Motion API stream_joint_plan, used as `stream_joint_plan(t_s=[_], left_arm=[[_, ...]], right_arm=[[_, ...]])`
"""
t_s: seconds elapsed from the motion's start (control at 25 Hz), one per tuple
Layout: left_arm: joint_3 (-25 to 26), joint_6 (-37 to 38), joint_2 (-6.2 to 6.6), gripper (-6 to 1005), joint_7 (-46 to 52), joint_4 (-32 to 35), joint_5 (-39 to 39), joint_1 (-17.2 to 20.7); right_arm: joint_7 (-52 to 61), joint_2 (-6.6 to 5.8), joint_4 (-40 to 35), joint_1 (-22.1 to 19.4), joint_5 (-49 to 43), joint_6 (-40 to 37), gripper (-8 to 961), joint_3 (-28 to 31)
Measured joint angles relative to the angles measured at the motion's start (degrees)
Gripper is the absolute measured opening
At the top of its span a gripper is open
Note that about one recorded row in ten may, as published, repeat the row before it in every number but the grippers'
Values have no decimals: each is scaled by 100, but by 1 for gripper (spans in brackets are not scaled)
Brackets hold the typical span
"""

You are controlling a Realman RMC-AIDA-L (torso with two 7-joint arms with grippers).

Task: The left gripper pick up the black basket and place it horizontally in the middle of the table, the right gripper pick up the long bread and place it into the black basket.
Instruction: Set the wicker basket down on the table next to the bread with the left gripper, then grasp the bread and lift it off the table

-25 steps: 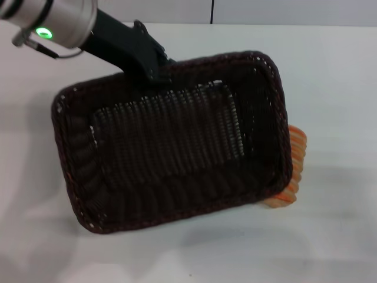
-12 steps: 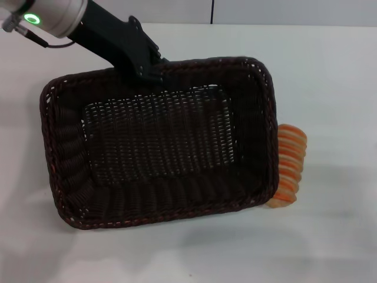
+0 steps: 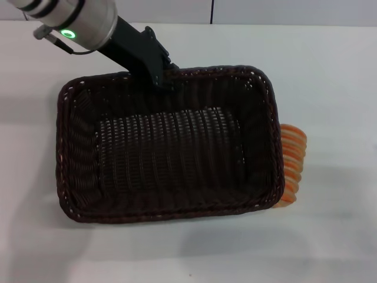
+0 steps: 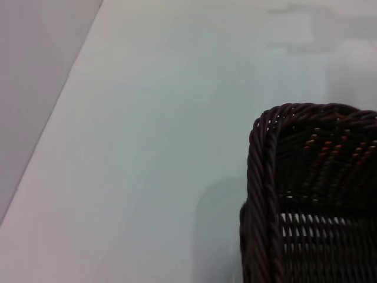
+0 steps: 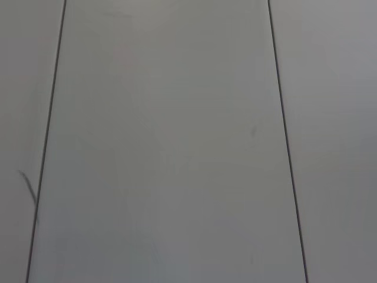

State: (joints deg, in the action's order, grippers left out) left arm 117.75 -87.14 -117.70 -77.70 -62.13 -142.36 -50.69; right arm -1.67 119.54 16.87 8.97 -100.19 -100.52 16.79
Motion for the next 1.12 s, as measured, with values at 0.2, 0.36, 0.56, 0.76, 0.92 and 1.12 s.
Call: stream_joint_plan(t_s=[0.2,0.36,0.56,0.76,0.92,1.12], left_arm=[[-329,338,-30,327,38,13,-40,-41],[-327,790,-42,347,136,-108,-23,-20],[-637,2604,-91,582,541,-813,35,559],[-1668,5850,-91,643,1310,-1380,117,1600],[-2730,8689,-66,772,1667,-1583,262,2487],[-3682,11544,-41,784,1814,-1035,200,3059]], right_arm=[[0,-3,0,-11,0,4,804,0],[0,-5,-2,-8,0,9,803,0],[0,-7,-8,-7,-1,23,803,-2],[0,-8,-3,4,-1,28,803,-22],[0,-6,-6,-4,-1,28,803,-41],[0,-11,-10,-13,-1,40,802,-169]])
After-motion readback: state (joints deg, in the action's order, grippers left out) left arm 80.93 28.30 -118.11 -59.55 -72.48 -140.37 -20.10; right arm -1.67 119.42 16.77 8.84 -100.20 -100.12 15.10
